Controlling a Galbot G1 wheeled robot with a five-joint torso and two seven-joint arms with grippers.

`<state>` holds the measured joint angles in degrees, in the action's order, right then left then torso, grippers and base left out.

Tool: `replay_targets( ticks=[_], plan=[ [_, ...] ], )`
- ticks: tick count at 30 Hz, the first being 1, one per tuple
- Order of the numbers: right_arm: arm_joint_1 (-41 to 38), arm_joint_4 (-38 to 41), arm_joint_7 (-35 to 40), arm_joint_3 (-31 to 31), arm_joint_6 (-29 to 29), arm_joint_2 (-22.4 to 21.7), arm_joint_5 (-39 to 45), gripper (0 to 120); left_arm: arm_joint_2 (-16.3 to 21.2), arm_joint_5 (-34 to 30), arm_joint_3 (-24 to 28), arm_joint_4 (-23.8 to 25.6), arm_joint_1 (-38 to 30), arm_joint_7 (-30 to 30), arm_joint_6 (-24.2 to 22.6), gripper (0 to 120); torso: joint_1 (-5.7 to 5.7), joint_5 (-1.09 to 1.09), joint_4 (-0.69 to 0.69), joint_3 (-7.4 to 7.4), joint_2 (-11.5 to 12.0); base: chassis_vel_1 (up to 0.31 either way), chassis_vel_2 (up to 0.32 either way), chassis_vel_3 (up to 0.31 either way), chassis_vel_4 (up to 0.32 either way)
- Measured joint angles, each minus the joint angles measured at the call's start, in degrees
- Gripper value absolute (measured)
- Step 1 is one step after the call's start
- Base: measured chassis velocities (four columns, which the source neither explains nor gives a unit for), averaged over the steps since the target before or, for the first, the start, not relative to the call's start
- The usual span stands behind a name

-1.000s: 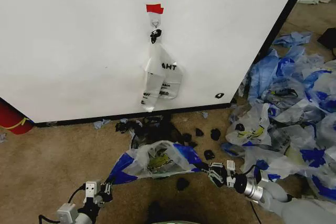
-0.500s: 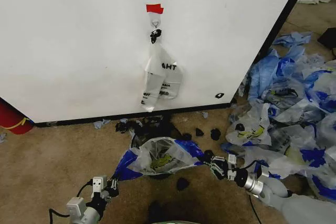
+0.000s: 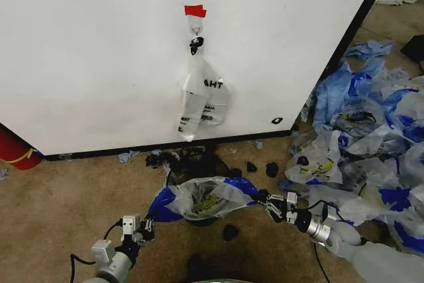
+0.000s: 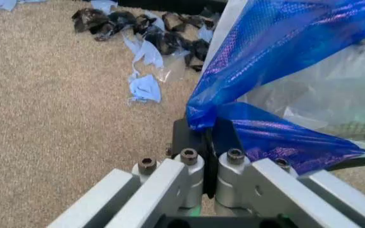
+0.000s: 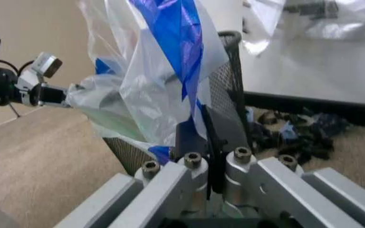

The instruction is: Pick up the garbage bag from the wall and place it over the trash bin.

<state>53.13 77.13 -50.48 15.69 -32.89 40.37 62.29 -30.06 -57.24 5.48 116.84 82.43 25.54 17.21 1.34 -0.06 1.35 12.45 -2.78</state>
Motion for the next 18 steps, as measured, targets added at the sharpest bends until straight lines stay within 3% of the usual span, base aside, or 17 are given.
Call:
replay_targets(
  ticks=[18],
  plan=[
    [-1.74,-2.34,0.11,0.25,0.23,1.85,-0.06,0,-1.63,-1.75,0.65,-1.68,-2.52,-1.1,0.21,0,0.0,0.0,0.0,0.0,0.0,0.0,0.0,0.0,0.0]
  ],
)
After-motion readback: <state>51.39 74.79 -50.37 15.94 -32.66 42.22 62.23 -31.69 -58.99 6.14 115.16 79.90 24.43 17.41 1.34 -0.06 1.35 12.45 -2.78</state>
